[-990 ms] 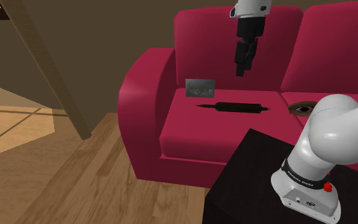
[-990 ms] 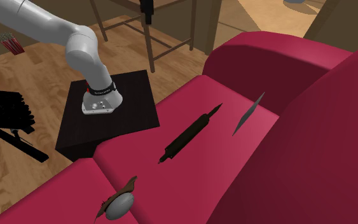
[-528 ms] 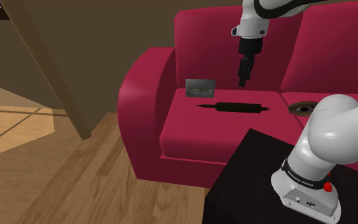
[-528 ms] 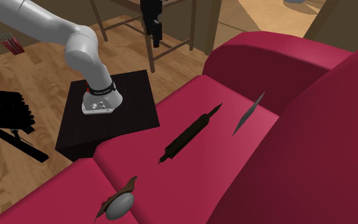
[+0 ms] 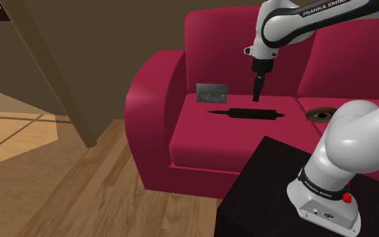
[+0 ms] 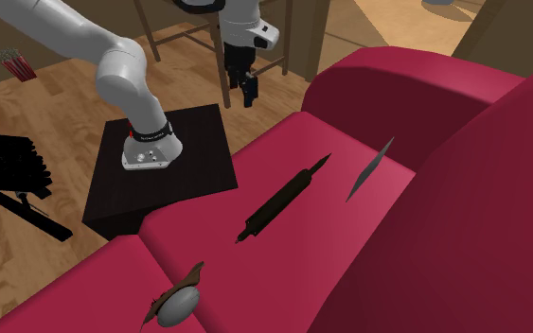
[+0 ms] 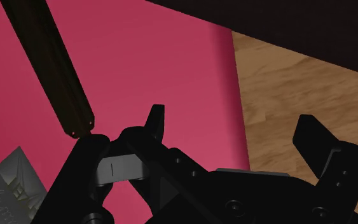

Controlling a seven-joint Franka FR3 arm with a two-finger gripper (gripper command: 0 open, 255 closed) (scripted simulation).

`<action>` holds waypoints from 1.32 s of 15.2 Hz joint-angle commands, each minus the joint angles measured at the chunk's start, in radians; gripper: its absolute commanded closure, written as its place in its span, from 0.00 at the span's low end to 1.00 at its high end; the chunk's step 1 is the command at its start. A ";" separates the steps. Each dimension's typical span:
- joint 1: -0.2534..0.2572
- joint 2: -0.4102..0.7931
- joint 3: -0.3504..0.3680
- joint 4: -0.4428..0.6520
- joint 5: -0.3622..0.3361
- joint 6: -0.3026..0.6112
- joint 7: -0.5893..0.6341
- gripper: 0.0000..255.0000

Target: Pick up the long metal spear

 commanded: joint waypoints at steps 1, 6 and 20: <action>0.000 0.063 -0.047 -0.002 -0.022 0.077 -0.060 0.00; 0.016 0.230 -0.158 0.010 -0.037 0.256 -0.204 0.00; 0.032 0.897 -0.286 0.266 0.472 0.614 -0.883 0.00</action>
